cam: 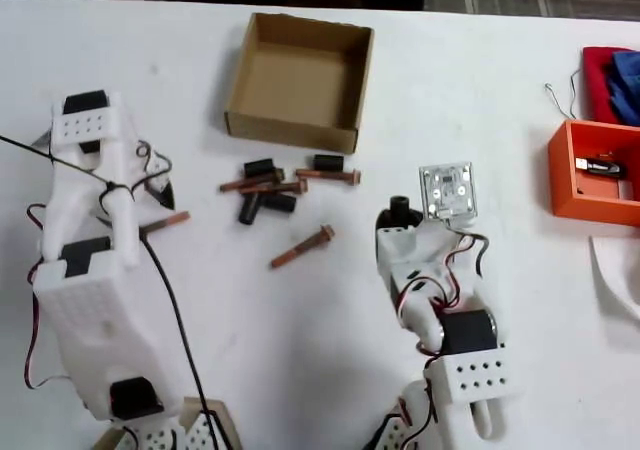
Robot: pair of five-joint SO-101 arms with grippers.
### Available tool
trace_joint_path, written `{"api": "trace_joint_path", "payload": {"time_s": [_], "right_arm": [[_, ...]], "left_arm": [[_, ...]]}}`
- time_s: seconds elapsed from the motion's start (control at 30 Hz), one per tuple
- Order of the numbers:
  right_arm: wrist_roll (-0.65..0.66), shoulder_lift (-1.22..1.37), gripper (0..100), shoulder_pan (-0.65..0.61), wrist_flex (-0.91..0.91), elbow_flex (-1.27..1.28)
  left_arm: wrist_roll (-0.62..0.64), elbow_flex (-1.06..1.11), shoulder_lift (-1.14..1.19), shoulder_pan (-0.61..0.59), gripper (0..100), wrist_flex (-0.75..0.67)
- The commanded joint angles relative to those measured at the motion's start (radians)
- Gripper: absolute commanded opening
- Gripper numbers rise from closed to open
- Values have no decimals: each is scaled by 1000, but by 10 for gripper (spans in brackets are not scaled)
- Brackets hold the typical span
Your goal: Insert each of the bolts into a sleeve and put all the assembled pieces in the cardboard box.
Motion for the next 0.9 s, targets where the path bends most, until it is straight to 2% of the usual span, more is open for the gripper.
{"api": "trace_joint_path", "payload": {"time_s": [0.0, 0.23, 0.37, 0.47, 0.57, 0.87], "right_arm": [[-9, -24, 21, 4, -1, -6], [-9, -24, 21, 4, -1, -6], [-9, -24, 21, 4, -1, -6], [-9, -24, 21, 4, -1, -6], [-9, -24, 21, 4, -1, -6], [-9, -24, 21, 4, -1, -6]], "left_arm": [[87, 1, -6, 9, 249, -15], [121, -4, 101, 9, 249, 54], [123, -15, 198, 0, 249, 31], [123, -77, 267, -2, 249, 25], [123, -173, 316, -2, 249, 77], [118, -223, 241, 3, 249, 80]]}}
